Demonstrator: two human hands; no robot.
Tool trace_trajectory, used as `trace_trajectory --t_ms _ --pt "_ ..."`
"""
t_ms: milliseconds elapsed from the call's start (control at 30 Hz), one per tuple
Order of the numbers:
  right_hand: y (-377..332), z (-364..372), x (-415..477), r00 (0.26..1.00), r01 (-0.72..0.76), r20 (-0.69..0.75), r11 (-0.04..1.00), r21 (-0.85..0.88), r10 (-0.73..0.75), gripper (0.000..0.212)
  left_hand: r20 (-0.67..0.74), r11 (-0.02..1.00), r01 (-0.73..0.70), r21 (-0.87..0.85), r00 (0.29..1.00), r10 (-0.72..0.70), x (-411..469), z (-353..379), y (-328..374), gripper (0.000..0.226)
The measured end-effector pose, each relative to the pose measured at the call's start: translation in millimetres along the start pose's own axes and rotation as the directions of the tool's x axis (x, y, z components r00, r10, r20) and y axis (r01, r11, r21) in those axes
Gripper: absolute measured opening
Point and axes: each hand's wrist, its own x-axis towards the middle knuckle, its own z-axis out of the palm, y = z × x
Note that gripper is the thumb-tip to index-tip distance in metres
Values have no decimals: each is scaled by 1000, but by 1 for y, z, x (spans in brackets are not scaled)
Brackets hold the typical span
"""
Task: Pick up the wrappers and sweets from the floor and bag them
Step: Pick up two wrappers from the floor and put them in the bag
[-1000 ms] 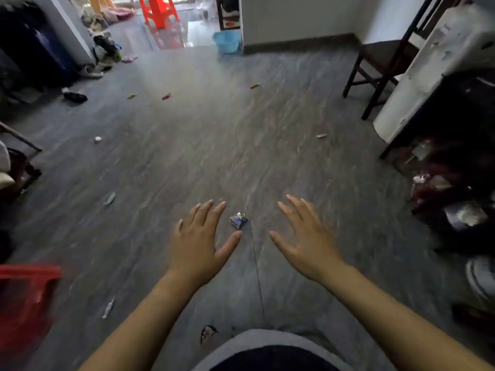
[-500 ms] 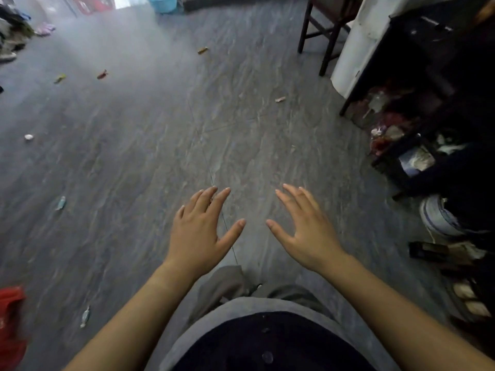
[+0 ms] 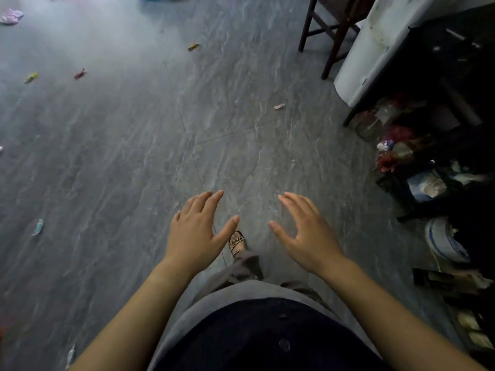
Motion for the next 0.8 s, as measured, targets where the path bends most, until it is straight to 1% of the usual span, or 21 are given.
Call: trace_trajectory --t_ms 200,300,367,500,600,667,733,800 --pt "-15 -48 117 997 38 -71 999 -12 -38 71 -3 989 -122 79 992 123 137 -52 2 78" --pt "-13 -64 159 997 43 -68 999 -30 -45 73 -4 986 -132 103 991 133 187 -63 6 78" --pt "-9 -71 187 997 65 -30 997 -49 -67 75 -4 990 -103 98 995 104 211 -63 7 78" --pt "3 -84 255 985 148 99 987 -62 -142 78 2 996 34 85 999 -34 246 -54 0 77" --pt "11 -86 313 940 267 243 959 -96 -238 79 -29 975 219 44 976 -218 263 -38 -8 79" --pt "14 -86 354 882 377 347 919 -114 -319 79 -44 933 360 10 932 -360 273 -24 -7 82" --pt "16 -85 392 793 508 458 851 -133 -402 79 -45 876 481 -35 875 -483 284 -9 -2 85" --pt "18 -83 425 703 612 549 778 -143 -452 81 -57 809 581 -90 808 -587 296 5 2 85"
